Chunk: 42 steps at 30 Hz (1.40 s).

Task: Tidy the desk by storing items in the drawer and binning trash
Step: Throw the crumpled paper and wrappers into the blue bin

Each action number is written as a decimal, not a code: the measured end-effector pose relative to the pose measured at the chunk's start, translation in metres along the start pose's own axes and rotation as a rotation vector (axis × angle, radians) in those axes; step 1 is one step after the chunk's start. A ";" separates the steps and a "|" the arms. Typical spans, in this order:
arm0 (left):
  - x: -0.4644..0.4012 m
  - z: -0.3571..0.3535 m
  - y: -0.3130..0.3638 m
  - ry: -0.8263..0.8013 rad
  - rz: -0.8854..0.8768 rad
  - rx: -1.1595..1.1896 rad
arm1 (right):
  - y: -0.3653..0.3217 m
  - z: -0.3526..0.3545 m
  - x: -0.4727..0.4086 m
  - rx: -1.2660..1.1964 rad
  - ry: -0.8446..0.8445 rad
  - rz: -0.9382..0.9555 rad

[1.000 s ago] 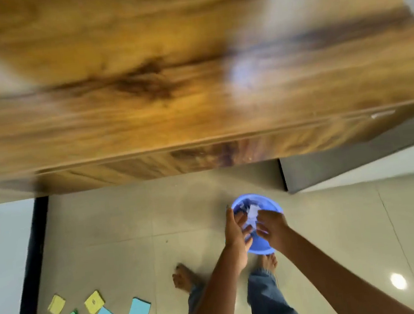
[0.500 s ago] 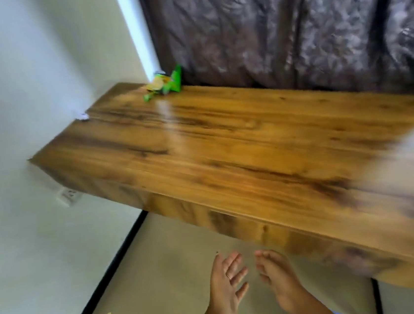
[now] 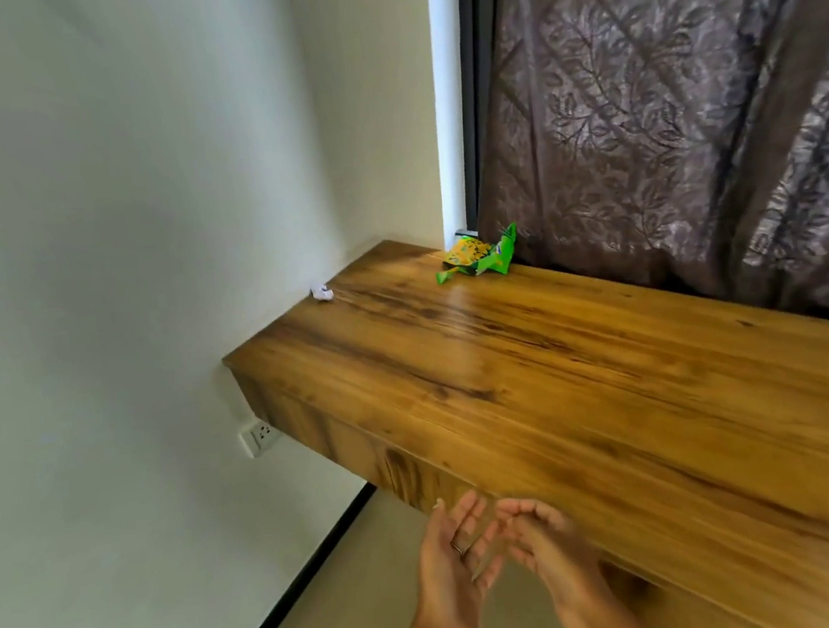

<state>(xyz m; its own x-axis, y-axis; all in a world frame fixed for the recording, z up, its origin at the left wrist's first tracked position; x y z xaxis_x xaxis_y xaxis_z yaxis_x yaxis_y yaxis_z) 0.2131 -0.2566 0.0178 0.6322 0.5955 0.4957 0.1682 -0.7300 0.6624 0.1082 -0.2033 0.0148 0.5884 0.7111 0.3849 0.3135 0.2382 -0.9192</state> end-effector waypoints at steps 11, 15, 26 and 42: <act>-0.120 0.017 0.119 -0.007 -0.016 0.068 | -0.081 -0.058 -0.151 0.000 0.026 0.095; -0.176 0.027 0.176 0.023 0.017 0.047 | -0.113 -0.067 -0.231 0.072 0.152 0.147; -0.301 0.043 0.236 0.042 0.170 0.076 | -0.218 -0.049 -0.428 1.008 0.494 0.310; -0.331 0.037 0.233 0.007 0.236 0.107 | -0.236 -0.076 -0.471 0.973 0.345 0.755</act>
<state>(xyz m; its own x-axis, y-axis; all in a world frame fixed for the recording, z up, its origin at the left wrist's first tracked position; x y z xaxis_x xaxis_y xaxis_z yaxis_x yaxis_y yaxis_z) 0.0706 -0.6363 -0.0126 0.6583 0.4065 0.6336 0.0961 -0.8802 0.4648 -0.1857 -0.6445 0.0565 0.5892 0.7078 -0.3897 -0.7676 0.3399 -0.5433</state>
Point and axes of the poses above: each hand's wrist, its own x-axis away from the middle knuckle, its own z-axis out of the back of the hand, y = z × x, the point moved 9 cm from there along -x, towards the middle knuckle, and after that the axes turned 4 degrees about -y, right-handed, at the moved point
